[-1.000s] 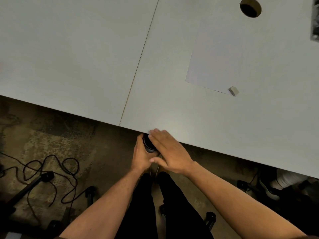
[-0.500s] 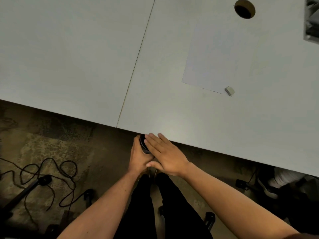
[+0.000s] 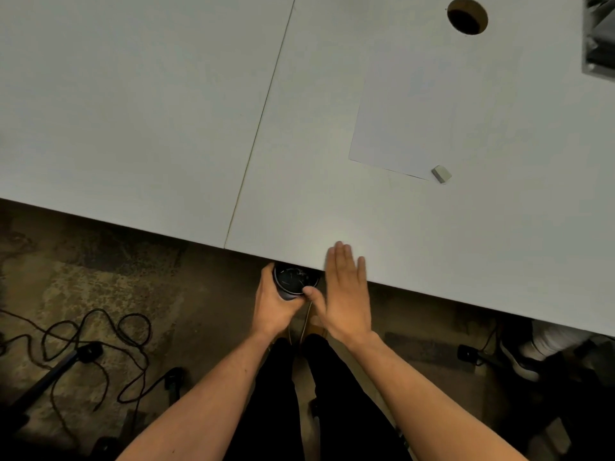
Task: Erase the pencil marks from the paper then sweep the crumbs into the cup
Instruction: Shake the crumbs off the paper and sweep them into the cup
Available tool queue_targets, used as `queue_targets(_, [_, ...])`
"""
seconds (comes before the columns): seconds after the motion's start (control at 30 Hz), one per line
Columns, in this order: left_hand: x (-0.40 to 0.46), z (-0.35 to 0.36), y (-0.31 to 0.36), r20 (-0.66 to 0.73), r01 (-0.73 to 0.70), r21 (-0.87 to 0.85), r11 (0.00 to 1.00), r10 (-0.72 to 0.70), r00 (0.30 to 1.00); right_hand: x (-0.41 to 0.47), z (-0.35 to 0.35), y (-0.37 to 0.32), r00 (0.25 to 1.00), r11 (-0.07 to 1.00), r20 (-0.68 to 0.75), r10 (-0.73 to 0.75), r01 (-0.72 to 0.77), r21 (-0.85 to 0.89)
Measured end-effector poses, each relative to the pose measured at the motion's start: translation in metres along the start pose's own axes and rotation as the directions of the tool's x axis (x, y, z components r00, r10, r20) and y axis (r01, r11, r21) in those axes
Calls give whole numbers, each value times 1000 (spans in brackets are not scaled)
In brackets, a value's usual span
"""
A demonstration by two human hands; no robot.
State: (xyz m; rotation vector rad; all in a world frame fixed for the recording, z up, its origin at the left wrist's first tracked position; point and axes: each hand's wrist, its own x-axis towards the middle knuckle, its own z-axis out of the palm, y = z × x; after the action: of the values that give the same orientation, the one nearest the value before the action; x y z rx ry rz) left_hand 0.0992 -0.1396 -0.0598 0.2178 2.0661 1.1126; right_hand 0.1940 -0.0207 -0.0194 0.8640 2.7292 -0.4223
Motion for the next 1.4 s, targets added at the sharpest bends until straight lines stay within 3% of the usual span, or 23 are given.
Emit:
queue_targets(0.23, [-1, 8, 3, 26, 16, 51, 999, -17, 1000, -3, 7, -32, 945, 947, 86, -315, 319, -36])
queue_targets(0.33, [-2, 7, 4, 43, 21, 51, 998, -23, 999, -5, -2, -21, 920, 922, 47, -388, 387, 26])
queue_targets(0.4, [-2, 5, 3, 48, 16, 25, 1000, -17, 999, -7, -8, -5, 963, 958, -26, -269, 270, 101])
queue_targets(0.47, [-2, 5, 2, 35, 22, 3, 1000, -22, 999, -13, -10, 19, 995, 992, -100, -2, 14, 123])
queue_targets(0.57, [-1, 6, 2, 38, 24, 2, 1000, -24, 999, -24, -8, 58, 921, 922, -140, 363, -334, 194])
queue_targets(0.63, [0, 6, 3, 40, 21, 4, 1000, -21, 999, -26, -6, 69, 899, 895, -104, 425, -400, 198])
queue_targets(0.9, [1, 11, 5, 49, 17, 28, 999, -18, 999, -5, 2, 9, 997, 998, -20, 70, -70, 2])
queue_targets(1.17, [-1, 10, 5, 33, -3, 91, 996, 0, 999, 6, 6, -33, 951, 952, 97, -294, 300, -52])
queue_targets(1.3, [-2, 4, 3, 33, 3, 72, 997, -5, 999, 7, -3, -24, 869, 874, 93, -486, 483, 57])
queue_targets(1.4, [-8, -5, 2, 74, -7, 40, 999, 4, 997, 10, -12, -14, 881, 851, 9, -473, 454, 265])
